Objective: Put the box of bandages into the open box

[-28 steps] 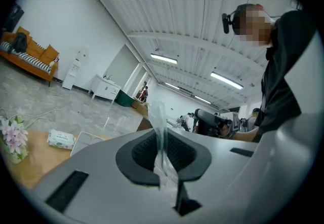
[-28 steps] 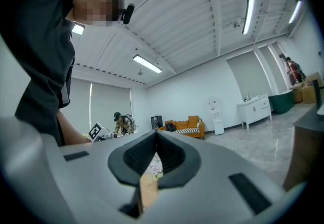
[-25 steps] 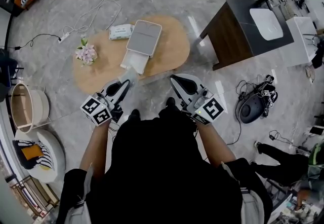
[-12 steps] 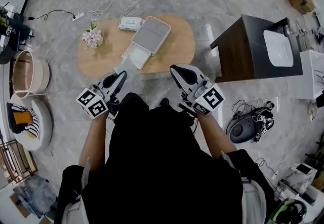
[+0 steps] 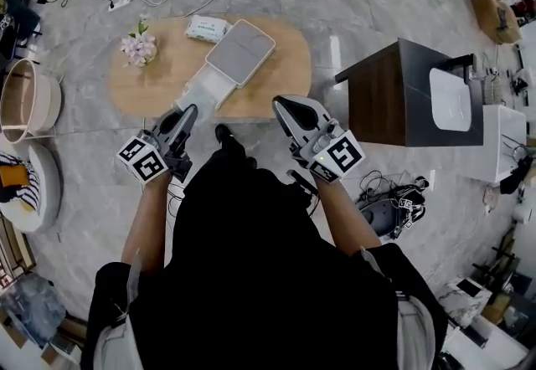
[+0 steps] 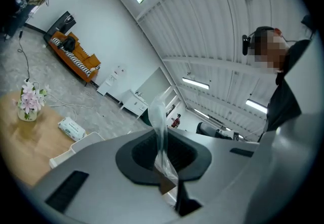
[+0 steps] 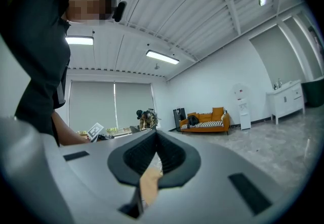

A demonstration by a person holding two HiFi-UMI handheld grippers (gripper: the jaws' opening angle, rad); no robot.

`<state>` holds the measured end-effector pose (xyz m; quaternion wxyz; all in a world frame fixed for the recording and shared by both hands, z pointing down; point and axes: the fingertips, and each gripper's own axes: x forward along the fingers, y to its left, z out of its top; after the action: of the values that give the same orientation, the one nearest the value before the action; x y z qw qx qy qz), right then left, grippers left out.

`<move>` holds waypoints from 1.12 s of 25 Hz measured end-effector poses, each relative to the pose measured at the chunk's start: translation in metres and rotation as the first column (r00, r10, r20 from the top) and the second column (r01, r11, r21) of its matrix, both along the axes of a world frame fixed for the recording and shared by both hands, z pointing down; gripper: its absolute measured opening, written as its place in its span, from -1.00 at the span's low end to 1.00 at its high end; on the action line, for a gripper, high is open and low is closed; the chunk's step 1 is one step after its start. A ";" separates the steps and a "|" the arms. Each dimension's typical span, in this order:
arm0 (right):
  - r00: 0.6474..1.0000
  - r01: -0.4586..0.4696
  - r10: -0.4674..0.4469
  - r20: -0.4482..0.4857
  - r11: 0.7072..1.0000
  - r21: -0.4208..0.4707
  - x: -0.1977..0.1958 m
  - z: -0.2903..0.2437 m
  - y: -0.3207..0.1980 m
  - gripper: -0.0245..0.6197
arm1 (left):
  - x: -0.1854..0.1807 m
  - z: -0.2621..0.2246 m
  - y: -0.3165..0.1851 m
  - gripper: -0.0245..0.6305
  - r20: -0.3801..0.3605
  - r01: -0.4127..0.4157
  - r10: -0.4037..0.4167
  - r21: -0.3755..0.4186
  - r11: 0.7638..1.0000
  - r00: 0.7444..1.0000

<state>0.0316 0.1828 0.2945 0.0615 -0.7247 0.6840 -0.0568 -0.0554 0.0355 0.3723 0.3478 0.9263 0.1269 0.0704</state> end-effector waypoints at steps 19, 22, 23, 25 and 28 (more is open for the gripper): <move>0.993 0.081 -0.092 -0.069 0.987 -0.137 0.105 0.007 -0.113 -0.89 | 0.087 0.071 -0.100 -0.82 0.038 0.178 -0.175 -0.297 0.938 0.984; 0.989 0.139 -0.145 -0.039 0.982 -0.130 0.108 0.014 -0.138 -0.89 | 0.086 0.091 -0.107 -0.82 0.063 0.216 -0.207 -0.319 0.923 0.976; 0.985 0.166 -0.171 -0.026 0.976 -0.141 0.109 0.021 -0.147 -0.89 | 0.085 0.100 -0.110 -0.82 0.078 0.238 -0.225 -0.330 0.914 0.971; 0.974 0.224 -0.228 -0.003 0.958 -0.181 0.113 0.038 -0.163 -0.89 | 0.081 0.124 -0.115 -0.82 0.126 0.291 -0.263 -0.349 0.891 0.957; 0.954 0.299 -0.297 0.039 0.935 -0.190 0.119 0.061 -0.186 -0.89 | 0.078 0.164 -0.122 -0.82 0.205 0.362 -0.306 -0.364 0.858 0.930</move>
<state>0.1506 -0.0033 0.3555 -0.0155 -0.6150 0.7767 -0.1352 0.0226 -0.0864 0.5361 0.5427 0.8372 -0.0491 0.0466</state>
